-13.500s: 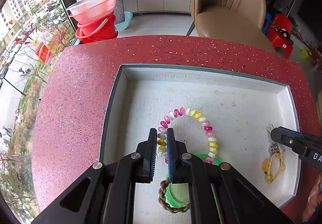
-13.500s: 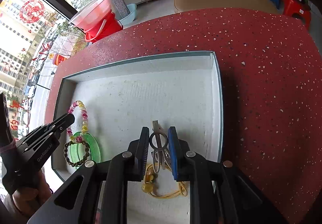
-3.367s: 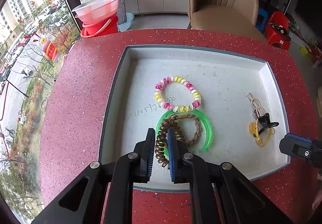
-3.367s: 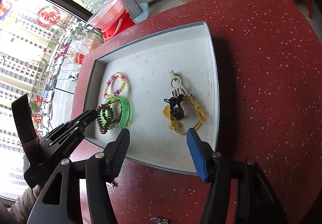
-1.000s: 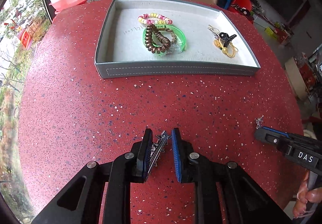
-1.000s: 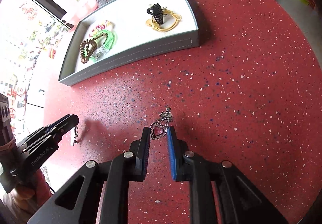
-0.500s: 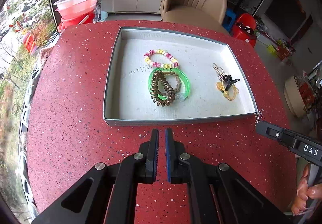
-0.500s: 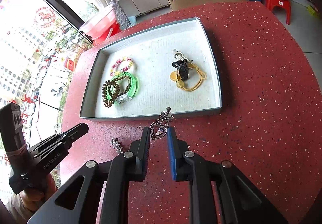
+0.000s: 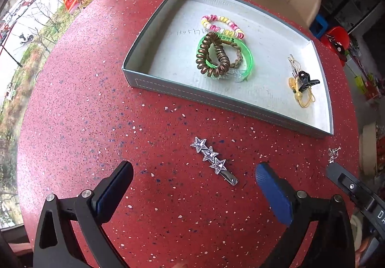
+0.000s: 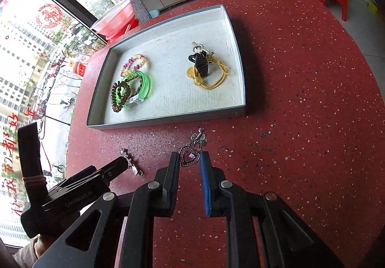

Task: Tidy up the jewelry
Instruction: 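Grasp the silver star hair clip with left gripper while right gripper holds the pendant, then carry star clip and heart pendant into the tray and open both grippers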

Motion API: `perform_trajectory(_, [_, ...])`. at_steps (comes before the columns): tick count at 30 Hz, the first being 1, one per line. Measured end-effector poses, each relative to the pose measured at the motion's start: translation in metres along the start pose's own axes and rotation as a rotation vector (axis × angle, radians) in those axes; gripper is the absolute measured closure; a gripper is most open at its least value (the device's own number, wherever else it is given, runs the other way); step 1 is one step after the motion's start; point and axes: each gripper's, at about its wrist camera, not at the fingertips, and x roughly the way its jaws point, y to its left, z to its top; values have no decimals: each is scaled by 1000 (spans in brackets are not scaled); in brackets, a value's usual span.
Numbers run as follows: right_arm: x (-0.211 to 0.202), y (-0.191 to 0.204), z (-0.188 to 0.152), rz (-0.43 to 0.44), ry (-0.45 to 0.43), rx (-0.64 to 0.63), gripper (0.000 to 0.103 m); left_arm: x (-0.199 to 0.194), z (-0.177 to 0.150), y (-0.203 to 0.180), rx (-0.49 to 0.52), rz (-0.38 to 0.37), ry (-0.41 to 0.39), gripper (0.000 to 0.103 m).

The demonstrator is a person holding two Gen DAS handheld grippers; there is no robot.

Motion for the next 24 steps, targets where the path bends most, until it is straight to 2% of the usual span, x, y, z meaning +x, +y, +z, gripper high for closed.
perform_trajectory(1, [-1, -2, 0, 0, 0, 5, 85, 5, -1, -2, -14, 22, 7, 1])
perform_trajectory(3, [-3, -6, 0, -1, -2, 9, 85, 17, -1, -9, -27, 50, 38, 15])
perform_trajectory(4, [-4, -8, -1, -1, -3, 10, 85, 18, -2, -14, -11, 80, 19, 15])
perform_trajectory(5, [-4, -9, -1, 0, -3, 13, 85, 20, -2, -19, 9, 78, 15, 18])
perform_trajectory(6, [-4, -9, 0, 3, -5, 15, 85, 21, -3, -24, 33, 92, 11, 26])
perform_trajectory(7, [-4, -9, 0, 6, -6, 16, 85, 21, -4, -28, 61, 102, -2, 45])
perform_trajectory(8, [-4, -9, 1, 9, -7, 15, 85, 22, -5, -32, 88, 96, -13, 59])
perform_trajectory(9, [-5, -9, 2, 11, -9, 14, 85, 22, -6, -33, 99, 76, -15, 63])
perform_trajectory(11, [-3, -8, 5, 20, -11, 11, 85, 22, -8, -31, 98, 29, -23, 63])
perform_trajectory(15, [-1, -3, 15, 30, -23, -5, 85, 6, -6, -29, 115, -15, -84, 63])
perform_trajectory(24, [16, 8, 52, 34, -28, -47, 85, -16, 34, -49, 203, -42, -217, 63])
